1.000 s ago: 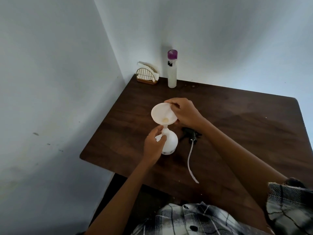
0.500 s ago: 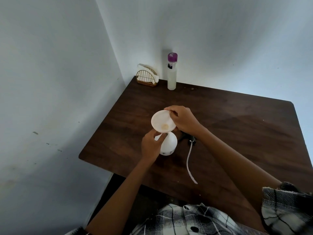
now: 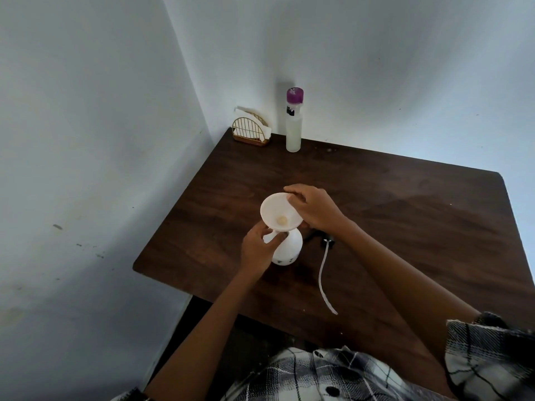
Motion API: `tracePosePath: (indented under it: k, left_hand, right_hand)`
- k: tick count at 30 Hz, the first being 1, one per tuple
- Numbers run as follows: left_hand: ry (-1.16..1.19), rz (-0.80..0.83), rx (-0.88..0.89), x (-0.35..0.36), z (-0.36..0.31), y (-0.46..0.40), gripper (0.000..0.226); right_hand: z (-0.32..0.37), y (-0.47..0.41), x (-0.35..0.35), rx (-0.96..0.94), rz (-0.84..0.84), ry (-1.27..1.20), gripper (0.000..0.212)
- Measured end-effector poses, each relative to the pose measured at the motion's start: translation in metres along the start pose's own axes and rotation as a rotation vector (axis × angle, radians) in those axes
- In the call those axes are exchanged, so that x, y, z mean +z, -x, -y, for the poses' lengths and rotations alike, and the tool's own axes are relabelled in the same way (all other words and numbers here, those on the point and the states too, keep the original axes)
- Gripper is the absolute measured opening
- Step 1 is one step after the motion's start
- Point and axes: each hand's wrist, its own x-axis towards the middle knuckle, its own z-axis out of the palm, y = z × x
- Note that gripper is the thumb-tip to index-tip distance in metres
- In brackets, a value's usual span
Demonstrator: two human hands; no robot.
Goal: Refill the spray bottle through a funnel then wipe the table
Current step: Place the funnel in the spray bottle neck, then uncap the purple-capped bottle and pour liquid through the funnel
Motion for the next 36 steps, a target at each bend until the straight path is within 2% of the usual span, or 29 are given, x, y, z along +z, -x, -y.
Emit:
tracePosePath:
  k: [5,9,13,17,20,23,31,36]
  left_hand:
    - [-0.054,0.104,-0.004,-0.009,0.012,-0.002,0.062]
    - [-0.080,0.162,0.021,-0.022,0.030,-0.007,0.047]
    - [-0.078,0.187,-0.021,-0.038,0.037,-0.031,0.056]
    - [-0.106,0.201,-0.055,-0.046,0.030,-0.083,0.048]
    - [-0.119,0.201,-0.098,-0.041,0.011,-0.136,0.046]
    - [-0.134,0.236,-0.108,-0.030,-0.022,-0.186,0.051]
    - [-0.108,0.253,-0.090,0.034,-0.071,-0.286,0.081]
    - [-0.223,0.190,0.110,0.061,-0.090,-0.322,0.084]
  right_hand:
    - [-0.007,-0.003,-0.002,0.069,-0.016,-0.011,0.032]
    - [-0.024,-0.008,-0.005,0.155,-0.113,-0.006,0.031]
    - [-0.045,-0.029,-0.018,0.211,-0.191,0.001,0.022]
    - [-0.063,-0.067,-0.035,0.242,-0.155,0.130,0.024]
    - [-0.069,-0.110,-0.051,0.261,-0.124,0.239,0.033]
    - [-0.068,-0.158,-0.065,0.209,-0.113,0.321,0.043]
    - [-0.054,-0.266,-0.062,-0.008,-0.266,0.459,0.071]
    - [-0.053,-0.291,-0.047,-0.106,-0.219,0.510,0.070]
